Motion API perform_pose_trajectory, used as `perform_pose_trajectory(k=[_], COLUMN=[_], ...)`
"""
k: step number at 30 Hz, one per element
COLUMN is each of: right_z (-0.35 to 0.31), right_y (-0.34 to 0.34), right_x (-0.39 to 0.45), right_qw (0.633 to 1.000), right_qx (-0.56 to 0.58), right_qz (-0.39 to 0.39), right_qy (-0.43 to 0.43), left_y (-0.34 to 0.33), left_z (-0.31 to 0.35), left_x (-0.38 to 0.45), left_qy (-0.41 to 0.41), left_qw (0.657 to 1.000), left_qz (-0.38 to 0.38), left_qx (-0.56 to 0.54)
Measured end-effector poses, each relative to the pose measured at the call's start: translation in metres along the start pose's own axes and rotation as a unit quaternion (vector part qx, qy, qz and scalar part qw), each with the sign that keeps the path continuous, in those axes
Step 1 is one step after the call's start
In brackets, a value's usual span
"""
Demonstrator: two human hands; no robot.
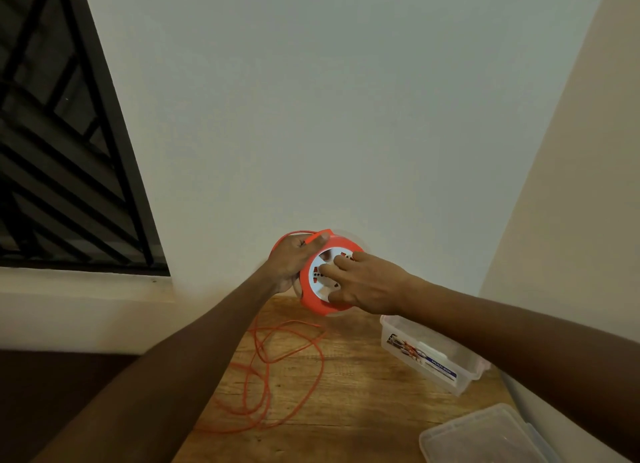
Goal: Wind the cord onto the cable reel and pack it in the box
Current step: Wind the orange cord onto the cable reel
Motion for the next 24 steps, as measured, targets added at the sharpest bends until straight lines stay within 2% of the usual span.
perform_pose_trajectory(k=[13,24], right_z=[-0.009,-0.013], right_y=[0.011,0.017], right_x=[0.0,0.009], right_qw=[1.0,0.995], right_qx=[-0.008,-0.042], right_qz=[-0.005,-0.028], right_qy=[-0.02,-0.083], left_y=[0.006,0.01], left_z=[0.003,0.01], left_x=[-0.008,-0.01], left_qy=[-0.008,-0.018], left_qw=[1.0,1.0], left_qz=[-0.007,0.007], left_qx=[0.015,-0.006])
Point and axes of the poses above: each hand's wrist, its own x-axis towards the middle knuckle, its own y-axis out of the back of the hand, z = x × y, the point moved 4 cm from there along x, towards the middle knuckle, and after that the axes turned 12 degrees about x, right-handed, at the moved point
